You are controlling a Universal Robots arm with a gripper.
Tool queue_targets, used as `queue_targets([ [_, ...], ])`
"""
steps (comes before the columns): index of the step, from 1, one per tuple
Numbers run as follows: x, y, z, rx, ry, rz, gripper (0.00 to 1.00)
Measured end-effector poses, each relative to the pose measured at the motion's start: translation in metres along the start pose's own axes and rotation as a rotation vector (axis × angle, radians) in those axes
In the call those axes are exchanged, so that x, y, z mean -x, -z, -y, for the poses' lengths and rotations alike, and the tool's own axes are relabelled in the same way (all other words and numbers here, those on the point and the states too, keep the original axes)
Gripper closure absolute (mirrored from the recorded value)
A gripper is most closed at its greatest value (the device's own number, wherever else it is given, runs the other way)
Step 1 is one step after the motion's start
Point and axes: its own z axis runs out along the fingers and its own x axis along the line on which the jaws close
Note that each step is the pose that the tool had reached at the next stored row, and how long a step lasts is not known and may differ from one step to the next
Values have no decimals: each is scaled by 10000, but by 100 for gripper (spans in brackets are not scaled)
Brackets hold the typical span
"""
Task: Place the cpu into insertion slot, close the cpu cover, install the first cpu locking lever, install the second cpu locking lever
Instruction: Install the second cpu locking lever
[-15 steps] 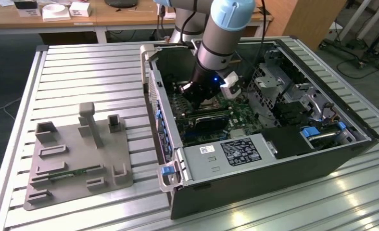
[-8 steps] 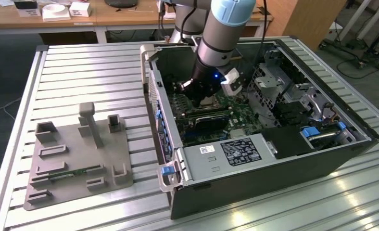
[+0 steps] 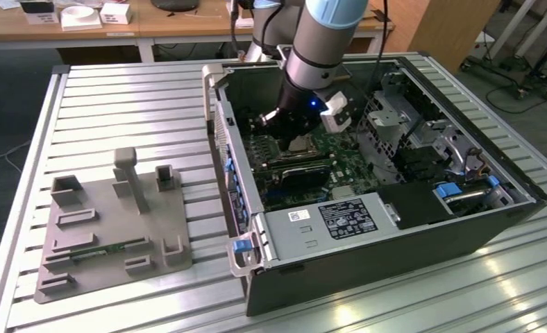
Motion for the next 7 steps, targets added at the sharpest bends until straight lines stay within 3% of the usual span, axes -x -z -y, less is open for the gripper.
queue_targets([
  [7,-1,18,-5,-1,1,10,90],
])
